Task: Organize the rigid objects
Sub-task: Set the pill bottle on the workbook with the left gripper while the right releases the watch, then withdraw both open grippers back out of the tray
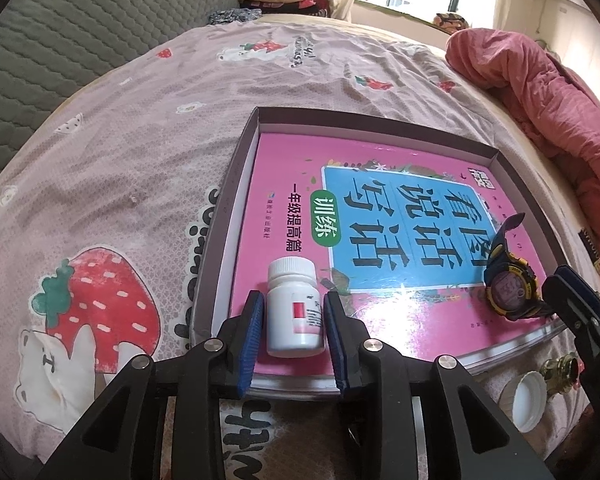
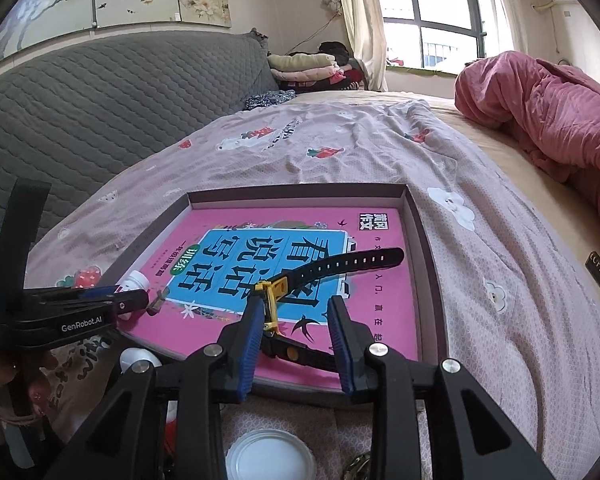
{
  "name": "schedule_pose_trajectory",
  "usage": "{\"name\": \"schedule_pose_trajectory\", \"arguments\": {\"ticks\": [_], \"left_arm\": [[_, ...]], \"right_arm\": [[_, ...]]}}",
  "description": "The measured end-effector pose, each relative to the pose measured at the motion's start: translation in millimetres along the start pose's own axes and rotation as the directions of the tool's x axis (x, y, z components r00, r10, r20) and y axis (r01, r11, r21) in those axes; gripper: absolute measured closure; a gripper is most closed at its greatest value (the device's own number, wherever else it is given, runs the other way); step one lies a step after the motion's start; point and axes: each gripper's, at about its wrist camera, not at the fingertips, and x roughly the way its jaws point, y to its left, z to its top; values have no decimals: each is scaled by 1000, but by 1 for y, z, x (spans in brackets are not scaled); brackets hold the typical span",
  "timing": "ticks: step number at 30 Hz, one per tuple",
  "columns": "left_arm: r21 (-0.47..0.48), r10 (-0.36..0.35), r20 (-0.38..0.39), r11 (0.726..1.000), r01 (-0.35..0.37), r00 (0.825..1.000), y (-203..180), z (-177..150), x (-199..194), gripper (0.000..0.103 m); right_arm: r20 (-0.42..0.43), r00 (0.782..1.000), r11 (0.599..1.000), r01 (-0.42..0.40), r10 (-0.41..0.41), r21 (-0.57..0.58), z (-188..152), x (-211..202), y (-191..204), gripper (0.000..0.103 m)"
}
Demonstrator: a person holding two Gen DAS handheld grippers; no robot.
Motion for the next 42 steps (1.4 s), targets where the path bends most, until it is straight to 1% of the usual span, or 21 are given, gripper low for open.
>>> {"name": "schedule_pose_trajectory", "arguments": {"ticks": [11, 13, 14, 15, 20, 29, 34, 38, 42], "left_arm": [[-6, -13, 0, 1000, 13, 1000, 0, 0, -1, 69], [-9, -17, 0, 1000, 17, 1000, 1, 0, -2, 69], [-10, -20, 0, 1000, 20, 1000, 0, 0, -2, 68], [-10, -20, 0, 1000, 20, 1000, 0, 0, -3, 67], [3, -25, 5, 1000, 25, 1000, -4, 0, -7, 58], [-9, -29, 1, 1000, 29, 1000, -3, -1, -9, 57], [0, -32, 2, 999, 32, 999, -5, -1, -10, 56], [5, -40, 10, 999, 40, 999, -7, -1, -13, 51], [11, -43, 16, 999, 43, 999, -9, -1, -16, 50]], "right_arm": [[-2, 1000, 1000, 4, -4, -12, 0, 0, 3, 69], [0, 1000, 1000, 5, -5, -13, 0, 0, 3, 64], [0, 1000, 1000, 6, -6, -12, 0, 0, 3, 60], [3, 1000, 1000, 7, -7, -11, 0, -1, 3, 59], [13, 1000, 1000, 9, -9, -5, 1, -3, 1, 58], [19, 1000, 1000, 9, -9, -11, 2, -6, 1, 58], [22, 1000, 1000, 9, -9, -14, 2, -6, 1, 58], [23, 1000, 1000, 12, -12, -17, 1, -9, 1, 58], [22, 1000, 1000, 18, -18, -23, 0, -10, 1, 58]]}}
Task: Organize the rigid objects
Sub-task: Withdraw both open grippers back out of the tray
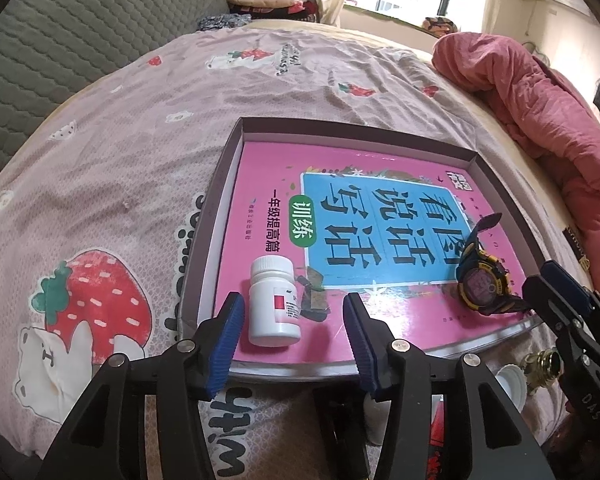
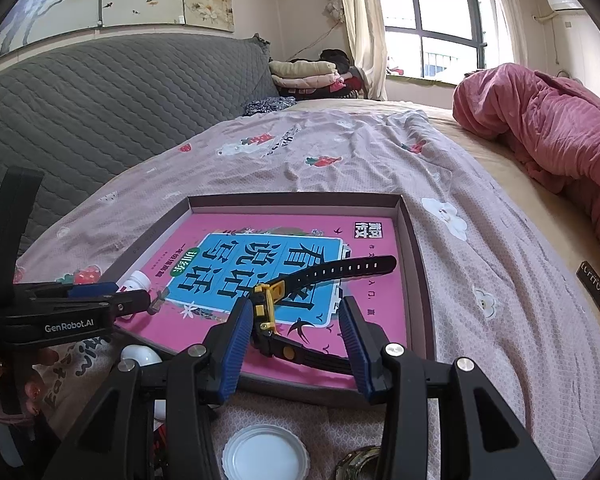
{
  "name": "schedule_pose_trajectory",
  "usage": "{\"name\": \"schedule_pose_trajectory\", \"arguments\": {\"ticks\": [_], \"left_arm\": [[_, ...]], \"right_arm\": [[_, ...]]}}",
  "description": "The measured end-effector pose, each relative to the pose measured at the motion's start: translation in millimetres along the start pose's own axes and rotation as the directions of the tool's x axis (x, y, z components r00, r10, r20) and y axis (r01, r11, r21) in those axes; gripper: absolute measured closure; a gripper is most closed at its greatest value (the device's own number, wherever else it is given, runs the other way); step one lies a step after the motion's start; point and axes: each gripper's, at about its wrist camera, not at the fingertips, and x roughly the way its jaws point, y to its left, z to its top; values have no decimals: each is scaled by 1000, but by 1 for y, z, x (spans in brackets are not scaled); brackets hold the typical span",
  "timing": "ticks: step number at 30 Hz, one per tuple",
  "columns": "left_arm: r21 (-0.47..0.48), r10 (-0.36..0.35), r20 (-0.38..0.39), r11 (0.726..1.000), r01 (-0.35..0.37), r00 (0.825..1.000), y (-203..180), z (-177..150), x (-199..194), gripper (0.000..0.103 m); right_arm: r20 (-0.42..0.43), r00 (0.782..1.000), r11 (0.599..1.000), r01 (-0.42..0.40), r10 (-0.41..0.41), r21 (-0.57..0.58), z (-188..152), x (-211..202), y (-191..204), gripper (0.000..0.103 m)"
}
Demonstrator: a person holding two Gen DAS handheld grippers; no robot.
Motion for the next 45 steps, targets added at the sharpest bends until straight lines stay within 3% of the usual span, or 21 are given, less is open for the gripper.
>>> {"name": "schedule_pose_trajectory", "arguments": {"ticks": [10, 14, 32, 36, 45], "left_arm": [[5, -1, 12, 1000, 1, 1000, 3, -4, -11, 49], [0, -3, 24, 1000, 3, 1000, 3, -4, -17, 47], [35, -9, 66, 999, 7, 998, -11, -11, -45, 43], [46, -2, 76, 999, -2, 997, -14, -13, -50, 34], [61, -3, 89, 998, -2, 996, -18, -15, -61, 33]], "right_arm": [[-3, 1000, 999, 9, -9, -41, -4, -1, 8, 58], [10, 1000, 998, 16, -16, -58, -4, -5, 11, 49], [41, 999, 999, 27, -26, -27, -5, -28, 8, 47], [46, 999, 999, 25, -24, -28, -6, -32, 10, 47], [69, 997, 1000, 23, -22, -18, -5, -42, 13, 46]]}}
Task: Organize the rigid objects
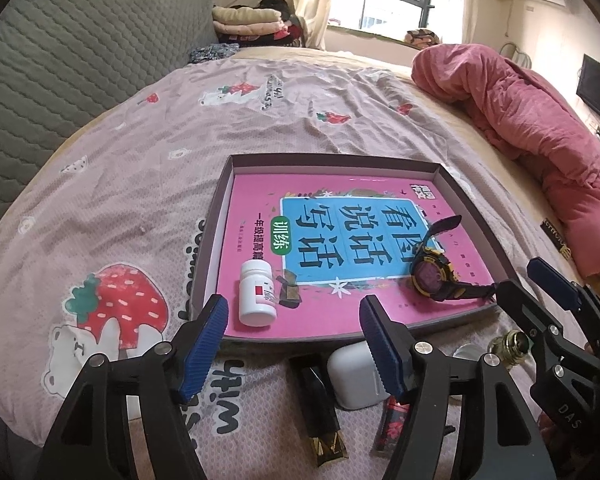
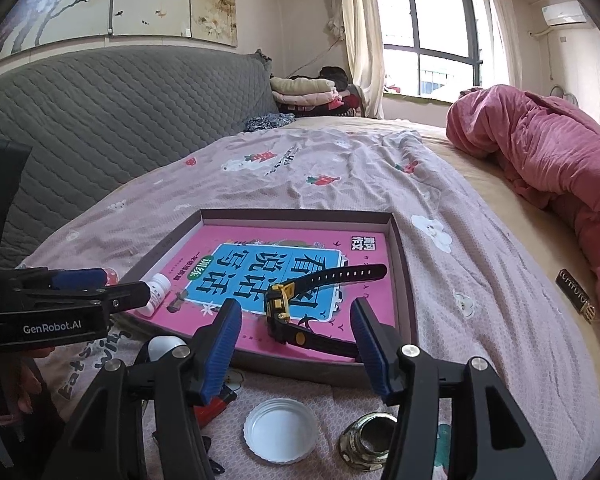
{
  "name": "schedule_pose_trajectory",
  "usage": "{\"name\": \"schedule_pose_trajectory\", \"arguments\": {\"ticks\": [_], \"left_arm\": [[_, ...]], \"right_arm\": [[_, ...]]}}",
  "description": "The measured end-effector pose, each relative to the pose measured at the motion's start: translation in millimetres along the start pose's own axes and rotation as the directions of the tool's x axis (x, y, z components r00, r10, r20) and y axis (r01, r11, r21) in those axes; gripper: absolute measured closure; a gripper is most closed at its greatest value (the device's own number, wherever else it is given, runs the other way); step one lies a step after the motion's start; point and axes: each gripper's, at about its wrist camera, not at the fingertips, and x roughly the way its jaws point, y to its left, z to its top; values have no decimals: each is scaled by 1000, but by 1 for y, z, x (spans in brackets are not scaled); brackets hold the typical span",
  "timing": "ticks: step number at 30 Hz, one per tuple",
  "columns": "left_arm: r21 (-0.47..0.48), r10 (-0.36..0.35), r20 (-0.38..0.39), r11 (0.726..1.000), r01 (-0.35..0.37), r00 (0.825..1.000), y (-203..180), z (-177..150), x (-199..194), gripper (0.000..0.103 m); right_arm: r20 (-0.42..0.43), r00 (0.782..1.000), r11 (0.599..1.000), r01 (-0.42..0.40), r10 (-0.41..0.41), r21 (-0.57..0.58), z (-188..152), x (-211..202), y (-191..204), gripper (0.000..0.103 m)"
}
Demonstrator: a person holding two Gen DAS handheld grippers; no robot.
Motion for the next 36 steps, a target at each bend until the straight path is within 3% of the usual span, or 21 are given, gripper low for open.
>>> {"name": "schedule_pose_trajectory", "arguments": {"ticks": [5, 36], "left_arm": [[6, 2, 8, 1000, -2, 1000, -2, 0, -6, 32], [-7, -10, 45, 1000, 10, 999, 1, 3, -36, 31]], "right_arm": [[4, 1000, 1000, 1, -1, 0, 0, -6, 2, 34], [71, 995, 998, 61, -63, 35, 4, -59, -3, 33]]}}
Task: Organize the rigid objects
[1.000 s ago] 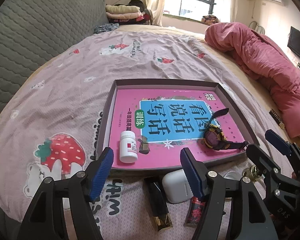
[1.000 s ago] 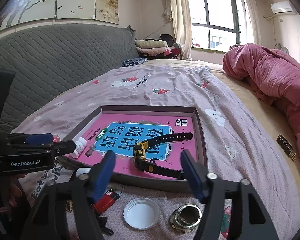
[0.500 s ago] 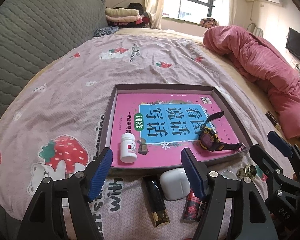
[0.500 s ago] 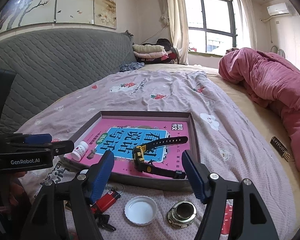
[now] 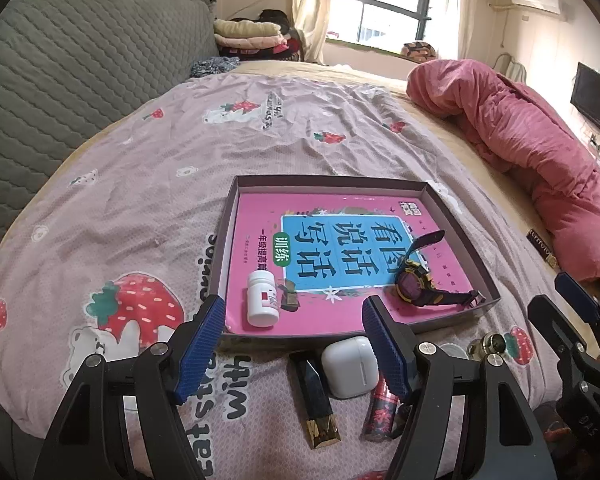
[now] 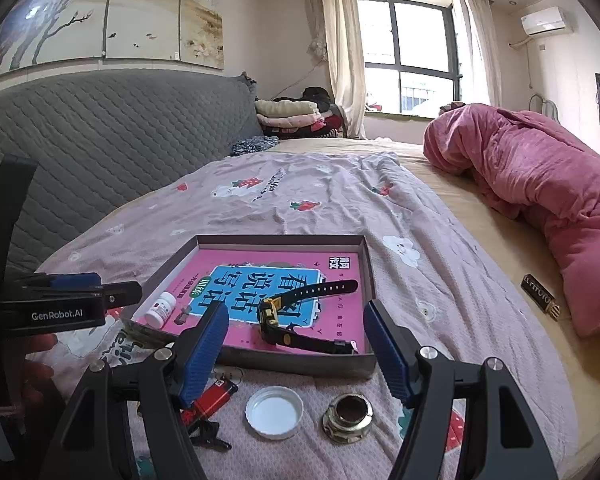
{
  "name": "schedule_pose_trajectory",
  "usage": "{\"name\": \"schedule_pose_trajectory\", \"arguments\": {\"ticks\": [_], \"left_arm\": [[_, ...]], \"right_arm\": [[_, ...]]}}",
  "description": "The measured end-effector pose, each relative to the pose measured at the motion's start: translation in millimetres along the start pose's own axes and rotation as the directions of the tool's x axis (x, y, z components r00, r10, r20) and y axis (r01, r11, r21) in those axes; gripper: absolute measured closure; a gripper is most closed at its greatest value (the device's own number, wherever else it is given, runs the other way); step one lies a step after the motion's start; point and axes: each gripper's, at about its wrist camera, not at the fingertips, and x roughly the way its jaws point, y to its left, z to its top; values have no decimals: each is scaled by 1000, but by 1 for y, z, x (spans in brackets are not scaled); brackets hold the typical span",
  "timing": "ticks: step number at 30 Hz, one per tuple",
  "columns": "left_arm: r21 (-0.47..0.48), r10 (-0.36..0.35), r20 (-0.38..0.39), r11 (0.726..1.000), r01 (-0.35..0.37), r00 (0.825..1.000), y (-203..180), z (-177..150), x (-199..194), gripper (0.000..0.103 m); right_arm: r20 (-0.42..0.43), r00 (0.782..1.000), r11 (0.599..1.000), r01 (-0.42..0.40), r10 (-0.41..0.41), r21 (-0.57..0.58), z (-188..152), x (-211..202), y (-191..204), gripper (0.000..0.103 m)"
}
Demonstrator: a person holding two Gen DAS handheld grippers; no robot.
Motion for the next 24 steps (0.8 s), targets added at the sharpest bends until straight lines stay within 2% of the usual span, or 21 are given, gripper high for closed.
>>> {"name": "schedule_pose_trajectory", "arguments": {"ticks": [24], "left_arm": [[7, -7, 0, 1000, 7, 1000, 3, -5, -19, 31]], "right_arm": [[-12, 1000, 1000, -7, 6, -26, -3, -16, 8, 33]]}}
